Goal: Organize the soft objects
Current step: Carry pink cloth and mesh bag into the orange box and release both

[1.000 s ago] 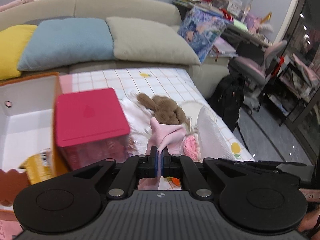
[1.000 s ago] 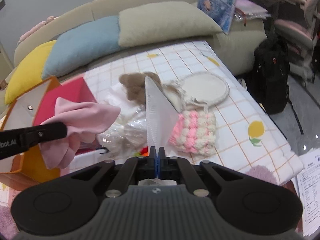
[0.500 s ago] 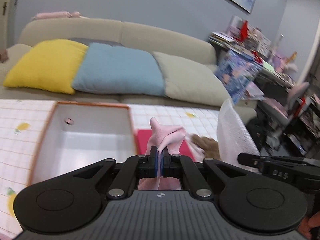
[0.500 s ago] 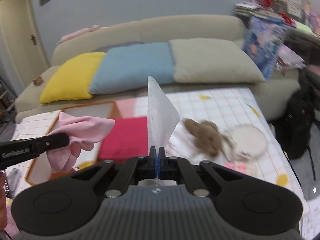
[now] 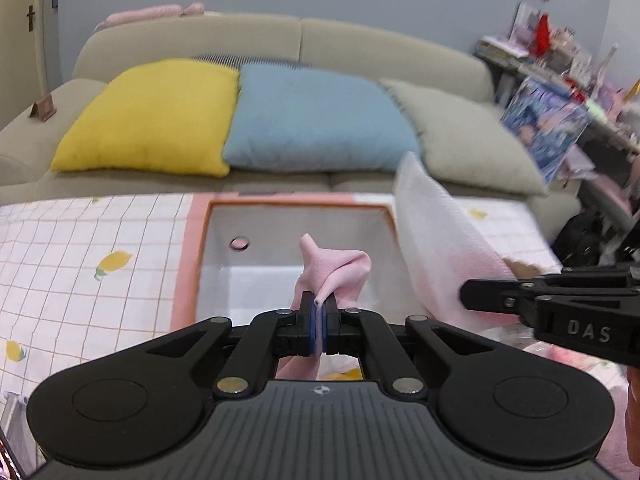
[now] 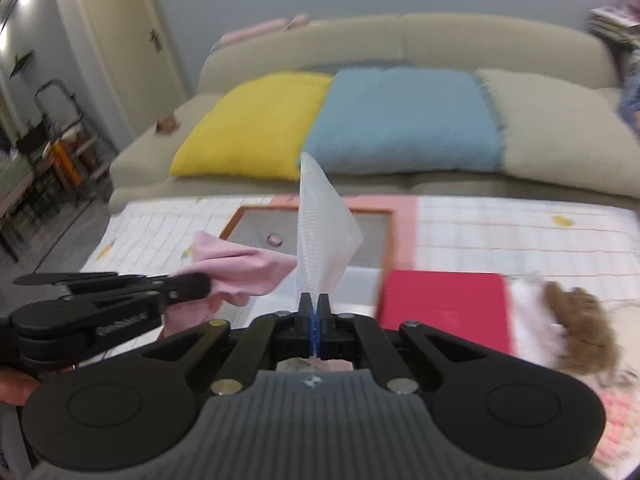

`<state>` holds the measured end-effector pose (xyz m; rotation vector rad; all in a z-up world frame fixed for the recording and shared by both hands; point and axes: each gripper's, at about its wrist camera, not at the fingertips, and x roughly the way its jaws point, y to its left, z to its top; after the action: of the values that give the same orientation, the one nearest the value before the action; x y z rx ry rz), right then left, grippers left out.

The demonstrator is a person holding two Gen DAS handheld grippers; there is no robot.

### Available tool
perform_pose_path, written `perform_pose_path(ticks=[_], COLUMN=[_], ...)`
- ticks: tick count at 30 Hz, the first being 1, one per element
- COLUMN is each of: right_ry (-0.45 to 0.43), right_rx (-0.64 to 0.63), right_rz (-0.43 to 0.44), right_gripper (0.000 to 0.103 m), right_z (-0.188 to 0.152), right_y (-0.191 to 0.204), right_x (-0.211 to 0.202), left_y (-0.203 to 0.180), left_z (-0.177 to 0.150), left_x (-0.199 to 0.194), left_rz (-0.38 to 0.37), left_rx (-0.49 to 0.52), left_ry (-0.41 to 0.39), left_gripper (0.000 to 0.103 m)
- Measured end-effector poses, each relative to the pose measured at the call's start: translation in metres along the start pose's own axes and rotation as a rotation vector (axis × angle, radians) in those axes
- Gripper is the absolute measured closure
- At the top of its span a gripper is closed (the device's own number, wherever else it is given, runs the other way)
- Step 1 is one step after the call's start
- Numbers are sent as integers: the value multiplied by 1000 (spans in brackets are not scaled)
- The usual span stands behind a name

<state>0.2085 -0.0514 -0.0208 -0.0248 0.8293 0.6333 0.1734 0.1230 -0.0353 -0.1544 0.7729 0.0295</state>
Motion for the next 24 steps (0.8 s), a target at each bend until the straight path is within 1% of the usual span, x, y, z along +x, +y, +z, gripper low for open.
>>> perform_pose_path(ticks=[2,5,8,11,13,16,20,23,24], right_ry=[37,82,117,158,184,226,251,250,248], right_rx=[-25,-57,-89,-106,-107,-110,-136,-154,-160], right_rz=[1,-3,-15,-30,-46,-52,-64,-66,-67], right_gripper=[103,103,103,103,103,103,103,97,97], right_z=[1,1,0,-1,-1,-5,-10,-9,-9], right_y=[6,14,21,23,22,17,16,17,17], right_x=[25,57,80,97,108,117,123,123,123], left_y=[5,12,13,10,13,16,16,18,19], left_z=[-4,-12,-18,-22,-24,-26,-28,-28,-28], left_x=[14,31,39,46,52,58,62,62,62], left_rz=[23,87,100,142,148,154,168,173,172], left_rx=[1,38,61,107,101,92,106,100,96], left_ry=[31,77,116,140,162,188,204,215,215], left_gripper=[100,100,100,100,100,100,100,95,94])
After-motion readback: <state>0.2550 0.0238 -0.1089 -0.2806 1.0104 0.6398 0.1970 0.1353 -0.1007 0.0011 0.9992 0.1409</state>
